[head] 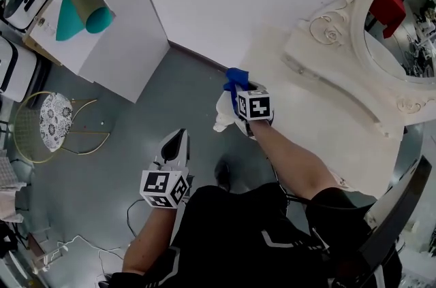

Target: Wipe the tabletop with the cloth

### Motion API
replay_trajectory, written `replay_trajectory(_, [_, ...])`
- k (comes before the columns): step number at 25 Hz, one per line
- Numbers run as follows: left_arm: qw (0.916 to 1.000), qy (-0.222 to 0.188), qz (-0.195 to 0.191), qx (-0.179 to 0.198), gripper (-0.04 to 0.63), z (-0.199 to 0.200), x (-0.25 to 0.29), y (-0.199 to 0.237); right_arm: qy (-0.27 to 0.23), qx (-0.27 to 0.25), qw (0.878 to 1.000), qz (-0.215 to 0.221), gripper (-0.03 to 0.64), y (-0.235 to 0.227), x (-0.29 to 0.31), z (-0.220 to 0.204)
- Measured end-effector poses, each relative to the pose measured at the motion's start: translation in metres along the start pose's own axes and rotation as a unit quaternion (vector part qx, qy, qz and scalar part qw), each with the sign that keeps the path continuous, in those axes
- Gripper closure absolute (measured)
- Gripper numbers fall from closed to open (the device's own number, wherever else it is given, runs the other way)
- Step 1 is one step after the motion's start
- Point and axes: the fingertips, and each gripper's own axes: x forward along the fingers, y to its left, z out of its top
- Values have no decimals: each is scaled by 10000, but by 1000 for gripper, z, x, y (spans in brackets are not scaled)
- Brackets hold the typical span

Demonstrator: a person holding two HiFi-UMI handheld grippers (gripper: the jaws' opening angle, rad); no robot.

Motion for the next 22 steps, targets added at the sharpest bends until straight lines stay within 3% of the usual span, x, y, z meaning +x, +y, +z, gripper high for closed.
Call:
replay_trajectory(5, [9999, 78, -124, 41, 587, 1, 7, -5, 455, -111, 9989, -51, 534, -6, 8, -28])
replay_trajectory(9, [9997, 150, -188, 67, 587, 0, 14, -14, 477, -301, 9984, 39, 534, -10, 7, -35])
replay_trajectory(22, [9992, 344, -219, 28, 586, -10, 11, -43, 656, -234, 9973, 219, 531, -15, 9, -34])
